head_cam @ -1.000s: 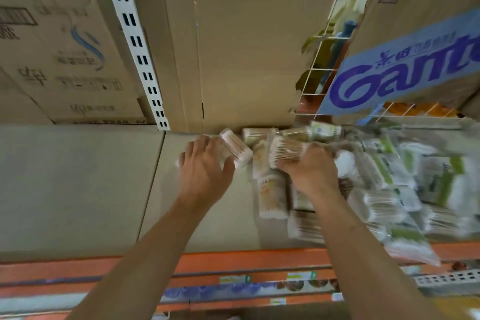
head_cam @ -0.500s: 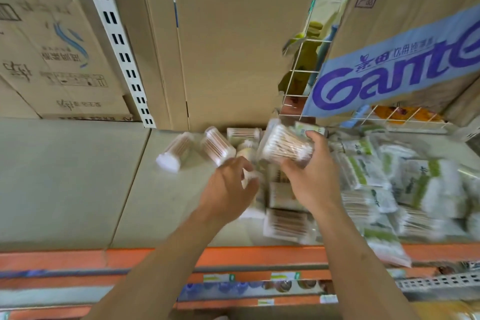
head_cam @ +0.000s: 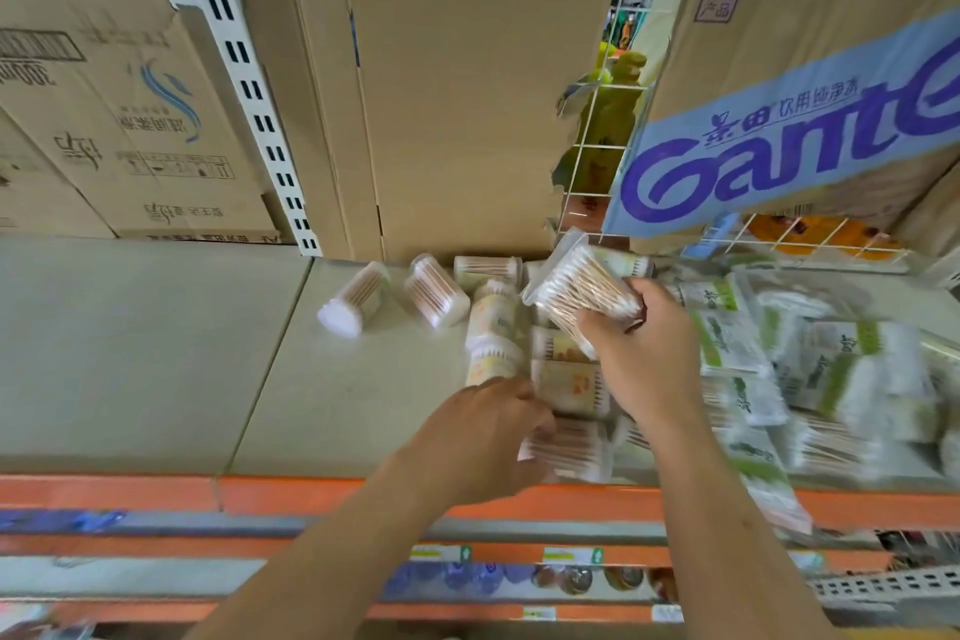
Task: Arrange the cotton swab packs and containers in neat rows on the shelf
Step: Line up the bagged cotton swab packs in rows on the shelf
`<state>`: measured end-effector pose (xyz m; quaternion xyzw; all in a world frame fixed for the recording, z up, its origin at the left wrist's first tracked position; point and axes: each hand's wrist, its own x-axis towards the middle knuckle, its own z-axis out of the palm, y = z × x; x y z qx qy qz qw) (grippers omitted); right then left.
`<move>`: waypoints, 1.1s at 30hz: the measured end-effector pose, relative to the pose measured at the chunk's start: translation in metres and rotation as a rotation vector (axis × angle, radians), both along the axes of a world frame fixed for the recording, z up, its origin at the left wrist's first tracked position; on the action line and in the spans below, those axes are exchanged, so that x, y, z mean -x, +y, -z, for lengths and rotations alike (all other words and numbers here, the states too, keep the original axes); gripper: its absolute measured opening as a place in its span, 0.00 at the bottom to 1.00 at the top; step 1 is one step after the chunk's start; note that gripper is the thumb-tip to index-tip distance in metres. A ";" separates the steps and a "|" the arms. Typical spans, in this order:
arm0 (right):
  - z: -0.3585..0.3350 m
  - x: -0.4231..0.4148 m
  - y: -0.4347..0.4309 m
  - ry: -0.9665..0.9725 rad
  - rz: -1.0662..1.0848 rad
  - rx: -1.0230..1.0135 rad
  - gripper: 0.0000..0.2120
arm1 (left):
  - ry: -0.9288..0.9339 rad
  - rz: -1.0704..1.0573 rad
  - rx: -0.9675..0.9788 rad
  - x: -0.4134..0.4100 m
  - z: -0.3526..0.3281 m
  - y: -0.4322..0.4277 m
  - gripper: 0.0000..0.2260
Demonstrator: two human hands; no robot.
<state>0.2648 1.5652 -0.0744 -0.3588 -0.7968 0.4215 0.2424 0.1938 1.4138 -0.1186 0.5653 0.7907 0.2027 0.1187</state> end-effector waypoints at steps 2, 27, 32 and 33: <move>-0.005 -0.004 0.004 0.033 0.031 -0.006 0.10 | -0.081 -0.051 -0.024 0.003 -0.003 -0.001 0.13; 0.004 -0.039 0.055 -0.092 0.361 0.012 0.13 | -0.326 -0.099 -0.085 0.035 -0.018 0.105 0.25; 0.001 -0.037 0.059 -0.021 0.306 0.079 0.10 | -0.230 -0.081 -0.193 0.028 -0.012 0.107 0.21; 0.001 -0.036 0.059 0.019 0.316 0.105 0.10 | -0.192 -0.068 -0.212 0.027 -0.012 0.110 0.21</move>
